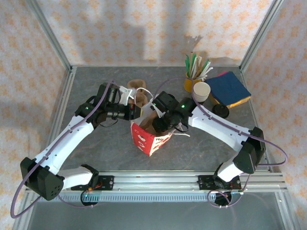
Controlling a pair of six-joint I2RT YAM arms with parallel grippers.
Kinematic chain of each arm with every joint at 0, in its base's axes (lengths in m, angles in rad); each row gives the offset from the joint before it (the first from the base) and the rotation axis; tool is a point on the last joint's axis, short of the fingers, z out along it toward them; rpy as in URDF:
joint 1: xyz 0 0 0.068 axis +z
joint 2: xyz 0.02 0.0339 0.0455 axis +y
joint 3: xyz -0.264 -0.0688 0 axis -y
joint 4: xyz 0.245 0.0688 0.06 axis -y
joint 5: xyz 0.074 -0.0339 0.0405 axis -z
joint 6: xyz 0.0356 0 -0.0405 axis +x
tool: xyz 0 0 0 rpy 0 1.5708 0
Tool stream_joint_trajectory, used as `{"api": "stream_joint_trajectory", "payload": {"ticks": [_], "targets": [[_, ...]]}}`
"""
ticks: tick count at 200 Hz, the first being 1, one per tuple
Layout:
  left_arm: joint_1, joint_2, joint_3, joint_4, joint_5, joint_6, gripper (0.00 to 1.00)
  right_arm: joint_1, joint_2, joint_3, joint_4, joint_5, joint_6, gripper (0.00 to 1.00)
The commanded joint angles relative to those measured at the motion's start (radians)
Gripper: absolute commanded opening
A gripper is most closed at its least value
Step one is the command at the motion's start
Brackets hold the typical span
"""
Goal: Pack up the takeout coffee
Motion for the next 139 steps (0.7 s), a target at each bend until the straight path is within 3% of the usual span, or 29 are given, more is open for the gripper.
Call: {"api": "stream_joint_trajectory", "payload": {"ticks": [1, 26, 139], "targets": [[0.003, -0.025, 0.02, 0.063, -0.003, -0.01, 0.0, 0.002, 0.002, -0.027, 0.042, 0.013, 0.019, 0.35], [0.003, -0.02, 0.011, 0.066, -0.006, -0.031, 0.0, 0.002, -0.017, -0.06, 0.1, -0.026, -0.004, 0.35], [0.003, -0.011, 0.006, 0.083, 0.012, -0.05, 0.0, 0.001, 0.013, -0.114, 0.134, 0.024, -0.073, 0.37]]}}
